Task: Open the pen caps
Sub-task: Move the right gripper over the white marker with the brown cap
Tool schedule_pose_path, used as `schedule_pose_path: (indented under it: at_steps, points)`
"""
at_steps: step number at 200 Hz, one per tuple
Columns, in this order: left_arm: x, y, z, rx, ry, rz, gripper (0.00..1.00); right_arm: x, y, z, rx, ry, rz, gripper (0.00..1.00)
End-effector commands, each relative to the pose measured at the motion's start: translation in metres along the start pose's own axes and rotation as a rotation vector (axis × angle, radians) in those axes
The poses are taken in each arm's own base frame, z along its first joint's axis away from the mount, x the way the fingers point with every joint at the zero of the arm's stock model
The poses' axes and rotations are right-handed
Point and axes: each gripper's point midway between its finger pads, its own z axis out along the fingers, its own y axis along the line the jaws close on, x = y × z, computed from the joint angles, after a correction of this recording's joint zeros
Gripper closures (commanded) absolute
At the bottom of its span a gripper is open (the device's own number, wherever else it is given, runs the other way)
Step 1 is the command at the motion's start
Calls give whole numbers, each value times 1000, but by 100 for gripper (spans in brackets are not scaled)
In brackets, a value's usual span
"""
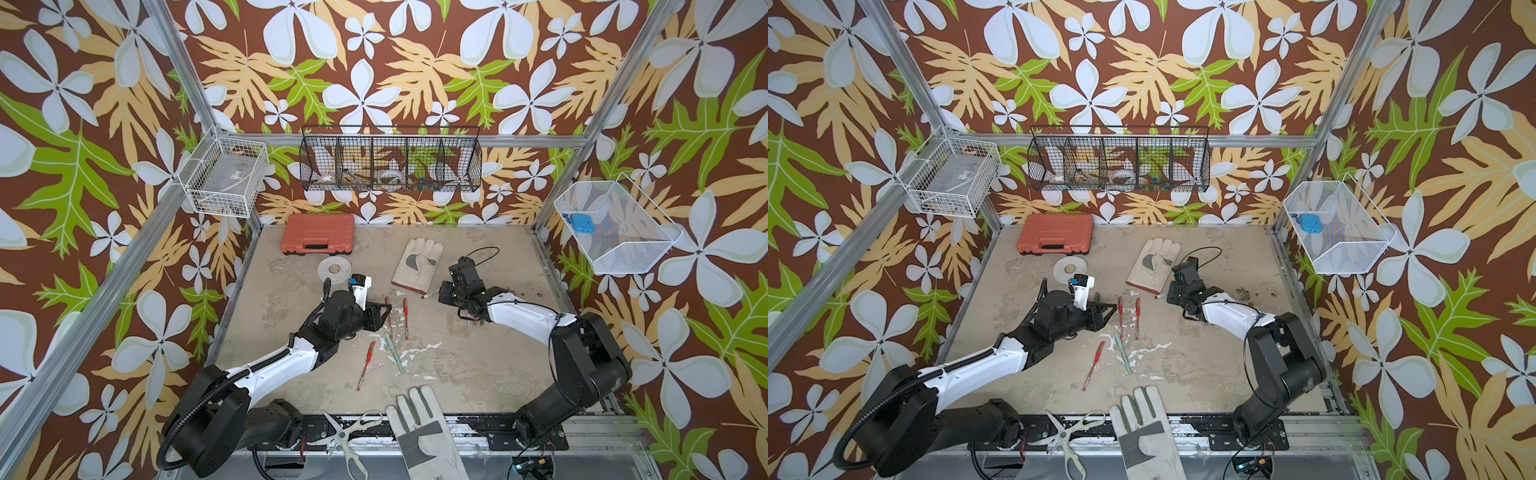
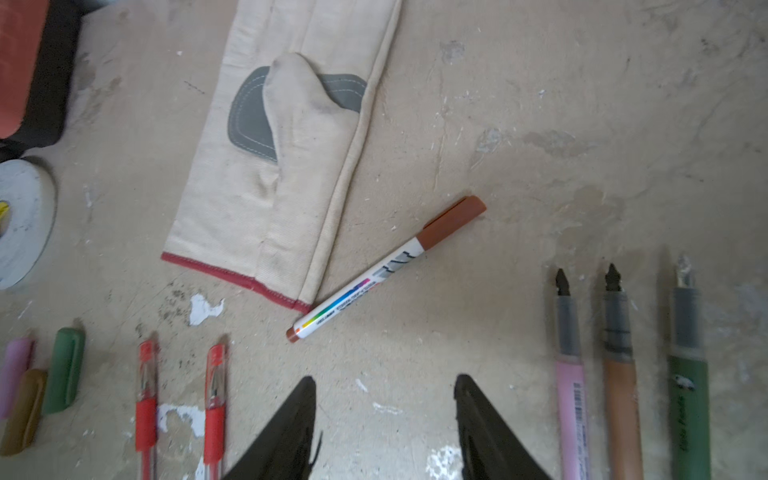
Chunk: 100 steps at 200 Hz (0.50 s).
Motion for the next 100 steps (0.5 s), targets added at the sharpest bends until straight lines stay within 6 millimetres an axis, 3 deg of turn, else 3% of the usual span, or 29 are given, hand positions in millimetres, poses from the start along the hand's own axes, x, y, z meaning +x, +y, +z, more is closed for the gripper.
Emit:
schedule_pose_path:
  at_steps: [1,47,100]
  points:
    - [-6,-16,-8,86,-42,43,56,-4,-11,12,92,-11,69,46]
    - [0,-41,-12,241,-26,43,54,-9,-12,32,163,5,115,45]
    - [1,-38,-11,229,-22,52,54,-8,-10,53,203,37,127,48]
